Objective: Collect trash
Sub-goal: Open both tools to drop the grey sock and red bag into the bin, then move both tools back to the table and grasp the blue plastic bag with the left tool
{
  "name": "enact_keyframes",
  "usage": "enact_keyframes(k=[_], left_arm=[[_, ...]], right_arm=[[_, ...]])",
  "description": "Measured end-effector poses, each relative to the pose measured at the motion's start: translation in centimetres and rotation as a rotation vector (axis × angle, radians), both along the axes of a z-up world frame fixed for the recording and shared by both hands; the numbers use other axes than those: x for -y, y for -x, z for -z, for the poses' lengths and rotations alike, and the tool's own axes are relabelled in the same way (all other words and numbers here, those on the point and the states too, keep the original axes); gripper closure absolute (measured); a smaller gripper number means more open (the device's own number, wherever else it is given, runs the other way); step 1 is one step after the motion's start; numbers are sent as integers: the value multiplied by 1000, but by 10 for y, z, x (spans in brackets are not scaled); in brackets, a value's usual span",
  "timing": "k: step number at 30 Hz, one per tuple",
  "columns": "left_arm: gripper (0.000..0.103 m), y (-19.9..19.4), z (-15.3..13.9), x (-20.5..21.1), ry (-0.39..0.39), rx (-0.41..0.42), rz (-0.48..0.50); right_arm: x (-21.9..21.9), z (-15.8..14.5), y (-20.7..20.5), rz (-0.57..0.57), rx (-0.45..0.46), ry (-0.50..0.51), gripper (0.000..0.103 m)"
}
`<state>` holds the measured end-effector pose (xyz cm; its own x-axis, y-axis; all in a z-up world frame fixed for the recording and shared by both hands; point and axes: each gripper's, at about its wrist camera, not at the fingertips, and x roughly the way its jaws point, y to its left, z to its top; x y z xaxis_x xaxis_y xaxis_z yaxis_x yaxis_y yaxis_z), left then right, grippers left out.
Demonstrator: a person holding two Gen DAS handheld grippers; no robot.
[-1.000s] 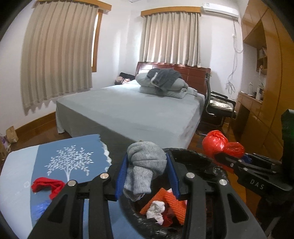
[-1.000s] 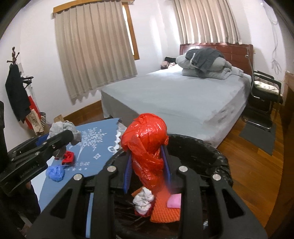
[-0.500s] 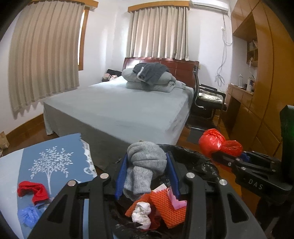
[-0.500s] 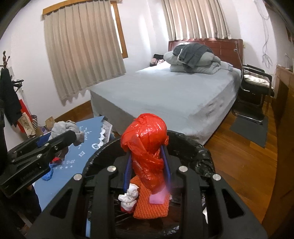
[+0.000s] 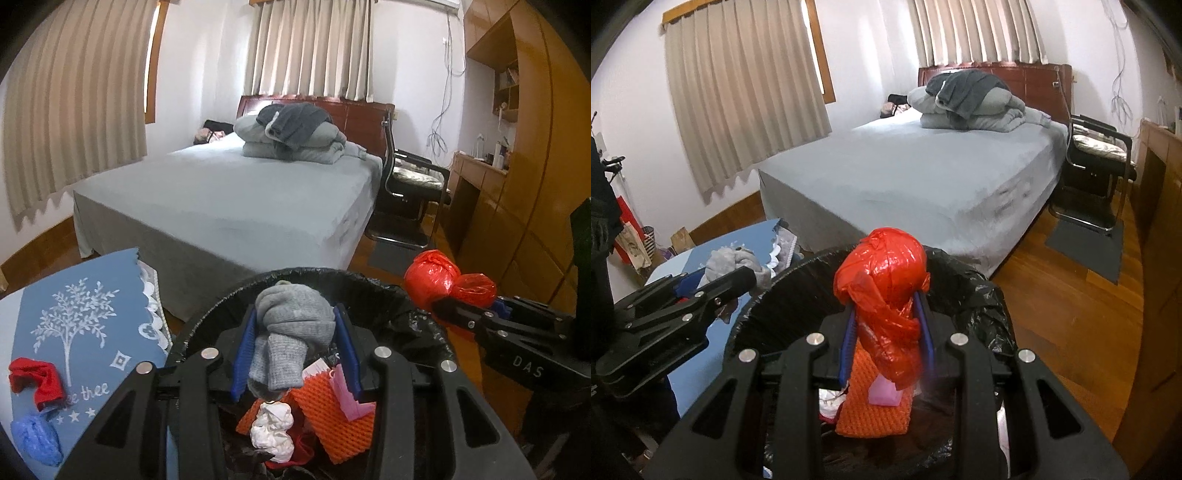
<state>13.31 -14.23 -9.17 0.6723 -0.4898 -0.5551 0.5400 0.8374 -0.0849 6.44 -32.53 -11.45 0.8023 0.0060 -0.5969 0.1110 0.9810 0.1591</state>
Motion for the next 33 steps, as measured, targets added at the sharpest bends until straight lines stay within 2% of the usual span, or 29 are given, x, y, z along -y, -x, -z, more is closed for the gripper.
enact_keyframes(k=[5,9,11,12,13,14,15,17,18,19,24,33], left_arm=[[61,-9,9,4,0,-25,4],[47,-13,13,3,4,-36,7],[42,-14,13,3,4,-34,2],[40,-14,12,1,4,-31,-5],[38,-14,12,-1,4,-30,-9],[37,-14,12,-3,4,-28,-17],[35,-14,11,-6,3,-27,-26],[29,-15,10,-12,0,-18,-45],[22,-14,8,-18,-2,-8,-61],[18,-13,7,-23,-3,0,-76],[11,-11,2,-53,-12,16,-147],[9,-2,-2,-129,-44,45,-305]], right_arm=[[3,11,-10,-1,-27,2,73],[6,17,-15,10,-43,7,64],[8,18,-16,21,-41,8,52],[9,19,-15,26,-41,8,50],[10,19,-15,31,-41,9,44],[11,19,-15,38,-40,10,34],[11,18,-14,46,-37,9,29],[13,16,-11,63,-25,-14,13],[13,15,-10,67,-21,-23,11],[12,14,-9,68,-21,-31,10],[3,10,-10,62,-26,-37,7],[-41,6,-16,-7,-6,-37,6]])
